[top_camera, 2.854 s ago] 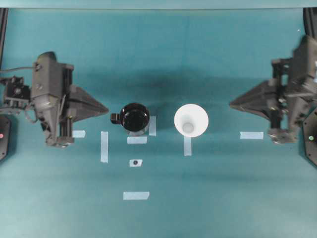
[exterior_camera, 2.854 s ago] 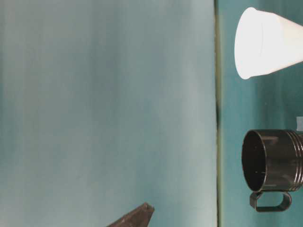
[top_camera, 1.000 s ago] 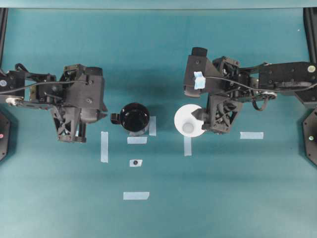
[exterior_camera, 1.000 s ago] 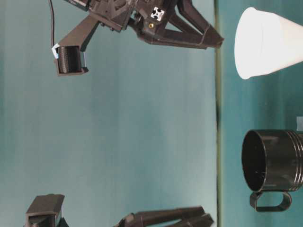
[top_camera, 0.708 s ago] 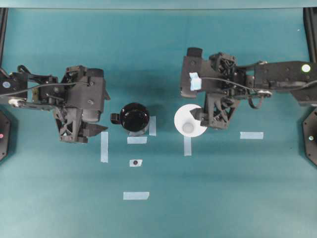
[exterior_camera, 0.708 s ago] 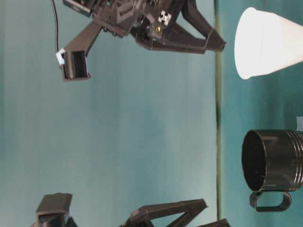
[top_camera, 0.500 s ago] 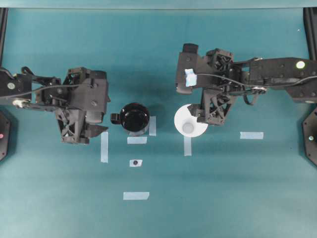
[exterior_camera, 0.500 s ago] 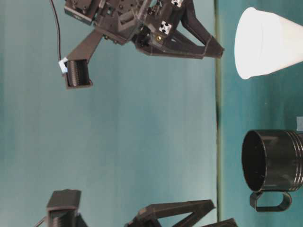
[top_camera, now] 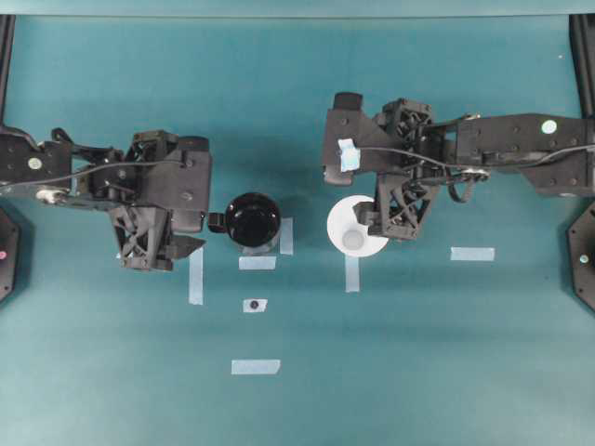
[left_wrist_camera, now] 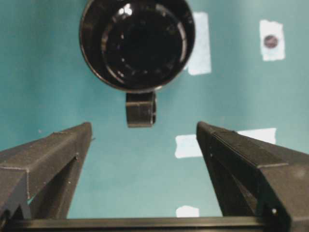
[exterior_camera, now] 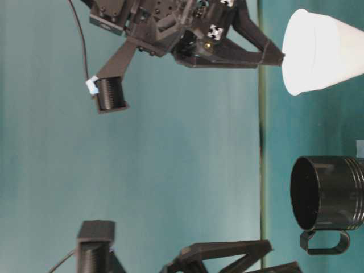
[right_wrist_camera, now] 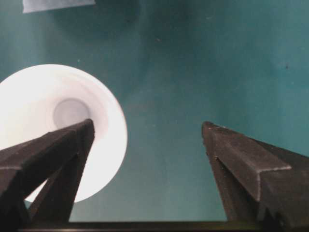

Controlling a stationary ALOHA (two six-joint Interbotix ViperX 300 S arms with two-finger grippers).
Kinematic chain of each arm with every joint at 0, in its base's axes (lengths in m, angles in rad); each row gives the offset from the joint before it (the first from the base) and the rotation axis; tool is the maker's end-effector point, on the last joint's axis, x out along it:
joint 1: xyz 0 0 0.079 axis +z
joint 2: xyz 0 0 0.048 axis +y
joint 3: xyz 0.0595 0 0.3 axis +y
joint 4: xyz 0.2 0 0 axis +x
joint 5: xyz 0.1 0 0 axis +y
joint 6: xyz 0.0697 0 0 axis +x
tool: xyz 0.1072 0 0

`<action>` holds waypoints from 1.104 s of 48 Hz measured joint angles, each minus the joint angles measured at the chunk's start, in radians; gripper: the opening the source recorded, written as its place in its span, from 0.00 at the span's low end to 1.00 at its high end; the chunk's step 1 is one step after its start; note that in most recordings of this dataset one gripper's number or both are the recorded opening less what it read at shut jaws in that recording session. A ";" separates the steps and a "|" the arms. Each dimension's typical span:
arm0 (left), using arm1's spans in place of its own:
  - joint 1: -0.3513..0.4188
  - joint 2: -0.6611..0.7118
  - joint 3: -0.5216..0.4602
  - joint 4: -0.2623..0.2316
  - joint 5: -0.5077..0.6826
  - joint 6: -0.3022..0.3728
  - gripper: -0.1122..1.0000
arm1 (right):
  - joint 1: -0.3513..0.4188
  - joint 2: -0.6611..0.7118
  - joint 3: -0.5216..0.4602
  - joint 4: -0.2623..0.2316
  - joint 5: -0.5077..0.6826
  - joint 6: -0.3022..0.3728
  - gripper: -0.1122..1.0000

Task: Holding the cup holder with the left arm, the right arm places the cup into the cup holder.
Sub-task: 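Open both grippers and lower them over the holder and cup, then close left gripper on holder rim and right gripper on cup rim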

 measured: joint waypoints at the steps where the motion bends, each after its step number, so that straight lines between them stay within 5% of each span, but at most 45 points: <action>1: 0.000 0.006 0.000 0.000 0.000 0.000 0.98 | 0.000 0.005 0.000 0.000 0.000 0.000 0.97; 53: 0.015 0.172 -0.060 0.000 -0.028 -0.011 0.97 | 0.023 0.072 -0.002 0.003 0.009 0.000 0.97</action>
